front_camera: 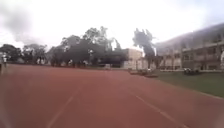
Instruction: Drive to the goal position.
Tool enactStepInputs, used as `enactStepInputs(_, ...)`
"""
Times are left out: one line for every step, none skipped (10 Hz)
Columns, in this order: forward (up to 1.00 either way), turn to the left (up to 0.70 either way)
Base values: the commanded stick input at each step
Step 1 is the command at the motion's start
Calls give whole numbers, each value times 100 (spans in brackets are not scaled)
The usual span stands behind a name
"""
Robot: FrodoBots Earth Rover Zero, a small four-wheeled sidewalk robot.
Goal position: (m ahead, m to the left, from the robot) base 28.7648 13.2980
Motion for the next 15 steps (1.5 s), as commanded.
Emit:
enactStepInputs(70, 0)
enactStepInputs(70, 0)
enactStepInputs(70, 0)
enactStepInputs(70, 0)
enactStepInputs(70, 0)
enactStepInputs(70, 4)
enactStepInputs(70, 11)
enactStepInputs(70, 18)
enactStepInputs(70, 25)
enactStepInputs(70, 33)
enactStepInputs(70, 0)
enactStepInputs(70, 0)
enactStepInputs(70, 0)
enactStepInputs(70, 0)
enactStepInputs(70, 0)
